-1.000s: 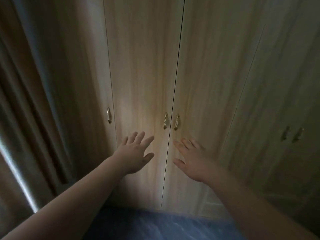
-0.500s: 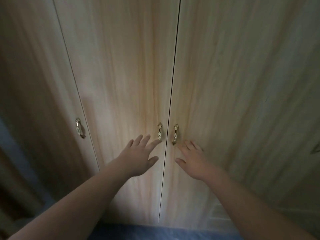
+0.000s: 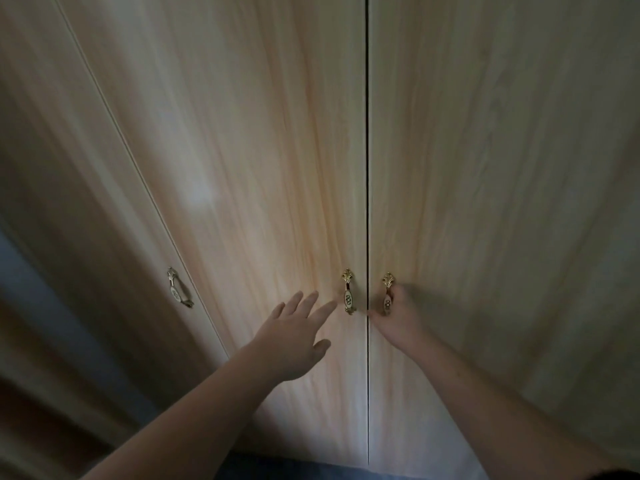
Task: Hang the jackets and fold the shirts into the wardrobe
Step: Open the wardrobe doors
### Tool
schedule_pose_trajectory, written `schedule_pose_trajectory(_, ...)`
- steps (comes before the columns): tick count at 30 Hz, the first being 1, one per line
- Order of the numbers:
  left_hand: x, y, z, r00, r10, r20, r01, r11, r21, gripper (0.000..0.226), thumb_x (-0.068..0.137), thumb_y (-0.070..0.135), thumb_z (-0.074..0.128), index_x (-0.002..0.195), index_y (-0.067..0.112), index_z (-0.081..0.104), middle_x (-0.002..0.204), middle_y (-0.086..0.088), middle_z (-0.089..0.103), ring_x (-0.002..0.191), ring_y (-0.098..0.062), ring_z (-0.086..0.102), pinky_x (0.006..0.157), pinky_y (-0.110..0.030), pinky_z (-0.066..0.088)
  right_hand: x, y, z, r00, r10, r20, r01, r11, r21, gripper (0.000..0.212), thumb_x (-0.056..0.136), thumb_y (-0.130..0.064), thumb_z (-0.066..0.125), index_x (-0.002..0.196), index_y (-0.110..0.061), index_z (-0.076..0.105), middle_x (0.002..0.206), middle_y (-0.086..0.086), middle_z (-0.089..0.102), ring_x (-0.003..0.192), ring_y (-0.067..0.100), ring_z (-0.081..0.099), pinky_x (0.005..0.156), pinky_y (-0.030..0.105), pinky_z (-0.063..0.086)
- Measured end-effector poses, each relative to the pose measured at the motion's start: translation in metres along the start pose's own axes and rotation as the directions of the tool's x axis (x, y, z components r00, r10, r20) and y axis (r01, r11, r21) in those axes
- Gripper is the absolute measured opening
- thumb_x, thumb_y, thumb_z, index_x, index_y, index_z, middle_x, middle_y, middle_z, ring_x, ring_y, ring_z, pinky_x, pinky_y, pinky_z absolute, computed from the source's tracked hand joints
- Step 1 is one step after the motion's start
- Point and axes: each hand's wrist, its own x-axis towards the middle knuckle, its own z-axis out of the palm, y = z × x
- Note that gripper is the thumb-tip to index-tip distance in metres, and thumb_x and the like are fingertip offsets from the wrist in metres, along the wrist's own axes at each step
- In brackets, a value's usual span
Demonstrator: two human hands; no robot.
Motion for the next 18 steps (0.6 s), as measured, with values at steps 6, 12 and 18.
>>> schedule_pose_trajectory(6, -0.039, 0.021, -0.002, 0.99, 0.132, -0.038, -0.135, 0.989, -0.063, 0.069, 0.1, 0.048, 0.037, 0.154, 0.041, -0.005, 0.166, 0.001, -0.001, 0.152, -0.025, 0.0, 0.121, -0.045, 0.017, -0.079, 0.011, -0.004, 0.998, -0.02, -0.055, 0.025, 0.996, 0.08, 0.039, 0.079, -0.037, 0.062, 0.11, -0.017, 0.05, 0.091, -0.006, 0.065, 0.081, 0.006, 0.065, 0.078, 0.032, 0.056)
schedule_pose_trajectory(12, -0.085, 0.071, 0.011, 0.945, 0.324, -0.033, -0.326, 0.937, -0.128, 0.068, 0.1, 0.045, 0.041, 0.154, 0.042, -0.001, 0.166, 0.003, 0.0, 0.152, -0.023, 0.0, 0.12, -0.045, 0.018, -0.216, 0.048, -0.042, 0.985, 0.045, -0.165, -0.047, 0.999, -0.011, 0.044, 0.084, -0.018, 0.072, 0.112, -0.03, 0.042, 0.094, -0.02, 0.057, 0.083, -0.002, 0.06, 0.072, 0.015, 0.044)
schedule_pose_trajectory(18, -0.109, 0.151, 0.039, 0.854, 0.52, 0.009, -0.506, 0.835, -0.219, 0.066, 0.099, 0.047, 0.041, 0.152, 0.046, 0.001, 0.165, 0.006, 0.001, 0.152, -0.02, -0.001, 0.12, -0.042, 0.016, -0.315, 0.075, -0.113, 0.894, 0.2, -0.4, -0.168, 0.979, 0.113, 0.041, 0.089, -0.01, 0.063, 0.123, -0.024, 0.046, 0.104, -0.021, 0.059, 0.094, -0.01, 0.057, 0.086, 0.018, 0.048)
